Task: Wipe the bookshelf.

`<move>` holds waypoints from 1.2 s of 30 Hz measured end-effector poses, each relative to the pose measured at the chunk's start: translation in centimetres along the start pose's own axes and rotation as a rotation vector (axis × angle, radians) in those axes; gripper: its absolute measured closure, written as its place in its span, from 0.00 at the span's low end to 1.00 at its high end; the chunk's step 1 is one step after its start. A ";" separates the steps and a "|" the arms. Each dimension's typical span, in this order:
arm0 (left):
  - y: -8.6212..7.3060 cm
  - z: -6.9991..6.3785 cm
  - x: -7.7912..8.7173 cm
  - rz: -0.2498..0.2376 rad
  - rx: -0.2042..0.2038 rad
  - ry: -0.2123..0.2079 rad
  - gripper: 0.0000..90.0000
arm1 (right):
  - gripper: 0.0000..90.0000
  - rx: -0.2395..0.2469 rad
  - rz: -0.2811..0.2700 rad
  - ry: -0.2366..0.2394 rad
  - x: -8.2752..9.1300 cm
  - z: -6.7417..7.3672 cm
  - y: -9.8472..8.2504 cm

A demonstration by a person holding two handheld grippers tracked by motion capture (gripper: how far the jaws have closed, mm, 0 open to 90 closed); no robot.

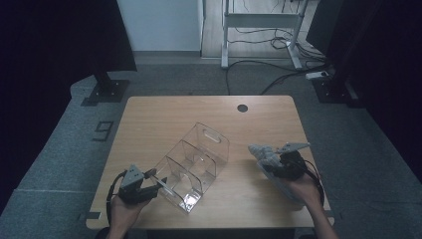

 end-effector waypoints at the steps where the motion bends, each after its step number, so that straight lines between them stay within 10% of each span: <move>1: 0.0 0.0 0.0 0.003 -0.002 -0.002 0.49 | 0.68 -0.001 -0.004 -0.002 0.0 0.1 0.1; 36: 0.1 -1.0 -0.4 0.025 -0.041 -0.036 0.49 | 0.67 0.067 -0.120 0.063 2.2 3.8 11.5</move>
Point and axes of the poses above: each handheld gripper's, and its own axes: x roughly backward along the jaws, y roughly out of its top, z roughly to its left, the point moved 2 cm from there along -x, roughly forward along the jaws, and after that the axes turned 14 degrees about -y, right-handed, at the moved point
